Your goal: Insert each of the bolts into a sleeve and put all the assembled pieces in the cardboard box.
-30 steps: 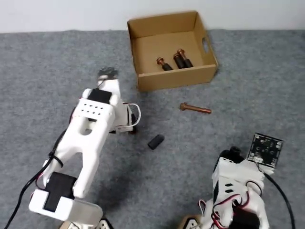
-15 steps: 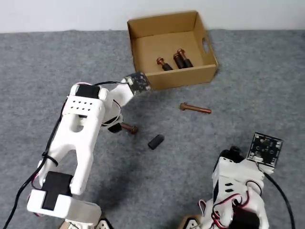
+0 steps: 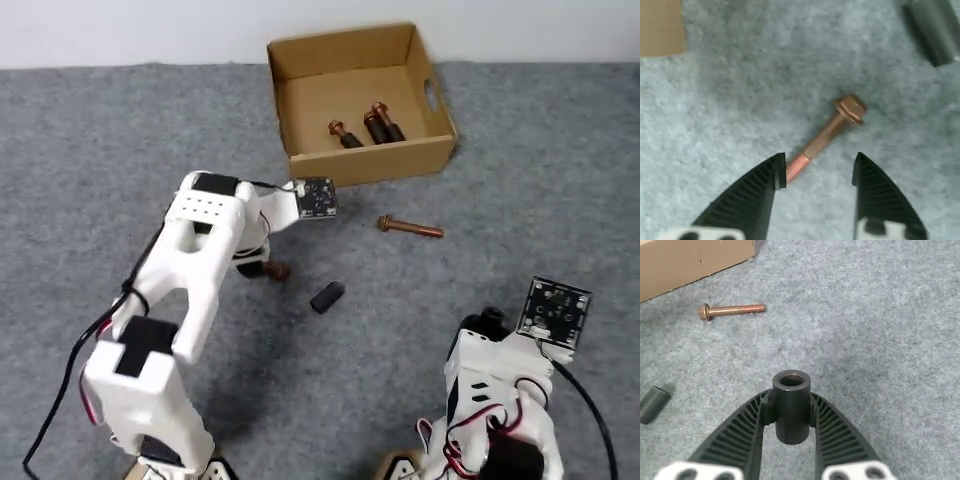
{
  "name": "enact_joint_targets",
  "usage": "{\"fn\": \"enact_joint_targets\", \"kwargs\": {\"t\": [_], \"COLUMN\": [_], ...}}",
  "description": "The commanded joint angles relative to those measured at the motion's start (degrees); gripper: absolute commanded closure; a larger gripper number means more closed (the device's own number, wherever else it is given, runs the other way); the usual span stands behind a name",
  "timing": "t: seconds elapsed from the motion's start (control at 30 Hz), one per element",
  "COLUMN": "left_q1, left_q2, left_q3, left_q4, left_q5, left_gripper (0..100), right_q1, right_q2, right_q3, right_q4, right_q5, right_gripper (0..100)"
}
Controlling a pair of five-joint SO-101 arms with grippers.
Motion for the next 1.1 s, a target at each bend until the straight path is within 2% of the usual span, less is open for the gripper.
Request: {"fn": "enact_joint_targets", "kwargs": {"t": [0.0,0.1,0.27,0.4,0.63,0.8,0.97,1.07], "left_q1": [0.53,0.79,2.81,4.66,6.07,6.24,6.86,8.0], "left_q2": [3.08,6.95,11.08,13.89,18.55,18.37,14.07,8.88], "left_q3": [-6.37,-9.19,-14.11,-16.31,-20.18,-21.49,-25.01,-25.54], "left_q4": [-1.14,-0.26,6.95,7.82,10.46,15.12,22.68,26.2], "left_q5": [-0.79,-0.79,-0.88,-0.79,-0.62,-0.53,-0.35,5.19], "left_gripper": [78,78,78,78,93,100,99,99], "right_q1": [0.48,0.48,0.48,0.48,0.48,0.48,0.48,0.48], "right_q2": [1.01,1.01,1.01,1.01,1.01,0.92,0.48,0.4], "right_q3": [-0.26,-0.18,-0.18,-0.18,-0.18,-0.18,-0.18,-0.18], "right_q4": [-1.8,-1.89,-1.89,-1.89,-1.89,-1.89,-1.89,-1.89], "right_q5": [0.44,0.44,0.44,0.44,0.44,0.44,0.44,0.44], "right_gripper": [99.0,99.0,99.0,99.0,99.0,99.0,99.0,99.0]}}
